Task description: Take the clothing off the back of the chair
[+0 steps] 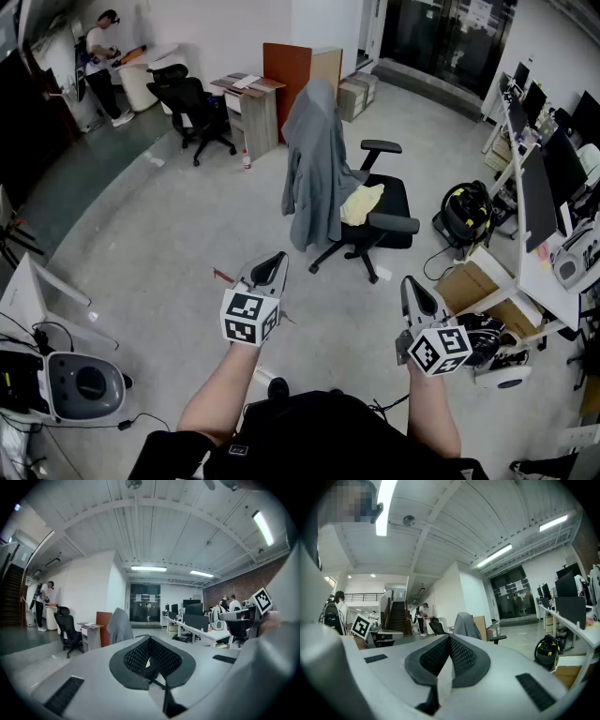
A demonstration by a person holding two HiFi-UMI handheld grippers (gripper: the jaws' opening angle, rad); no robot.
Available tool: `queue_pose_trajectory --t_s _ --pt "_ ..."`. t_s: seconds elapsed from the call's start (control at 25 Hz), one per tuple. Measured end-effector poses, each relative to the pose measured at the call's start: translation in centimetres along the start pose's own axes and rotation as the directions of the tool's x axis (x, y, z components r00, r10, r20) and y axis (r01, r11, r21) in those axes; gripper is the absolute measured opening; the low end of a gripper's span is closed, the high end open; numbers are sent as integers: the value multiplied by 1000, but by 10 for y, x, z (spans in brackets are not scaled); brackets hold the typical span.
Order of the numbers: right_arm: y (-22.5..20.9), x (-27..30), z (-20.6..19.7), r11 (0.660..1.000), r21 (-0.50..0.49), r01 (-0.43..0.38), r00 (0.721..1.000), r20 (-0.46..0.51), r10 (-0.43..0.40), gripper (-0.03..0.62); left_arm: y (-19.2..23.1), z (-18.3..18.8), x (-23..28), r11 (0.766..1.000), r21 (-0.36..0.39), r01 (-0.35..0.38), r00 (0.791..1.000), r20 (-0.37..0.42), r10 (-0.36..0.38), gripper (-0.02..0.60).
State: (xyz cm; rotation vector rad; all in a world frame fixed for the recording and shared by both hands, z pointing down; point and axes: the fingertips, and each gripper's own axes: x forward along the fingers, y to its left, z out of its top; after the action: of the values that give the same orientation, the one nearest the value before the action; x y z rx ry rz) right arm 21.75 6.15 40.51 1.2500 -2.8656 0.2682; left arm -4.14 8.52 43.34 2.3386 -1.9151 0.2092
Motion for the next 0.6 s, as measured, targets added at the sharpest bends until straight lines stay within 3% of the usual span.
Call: queue_pose_trajectory --t_s 0.36,0.6 --pt "-17 -10 5 1000 11 -10 1000 7 10 15 -20 7 5 1000 29 6 1000 -16 -5 3" --pt "-38 -21 20 1000 -2 -21 999 38 21 15 -41 23 15 998 58 -29 1000 -9 30 3"
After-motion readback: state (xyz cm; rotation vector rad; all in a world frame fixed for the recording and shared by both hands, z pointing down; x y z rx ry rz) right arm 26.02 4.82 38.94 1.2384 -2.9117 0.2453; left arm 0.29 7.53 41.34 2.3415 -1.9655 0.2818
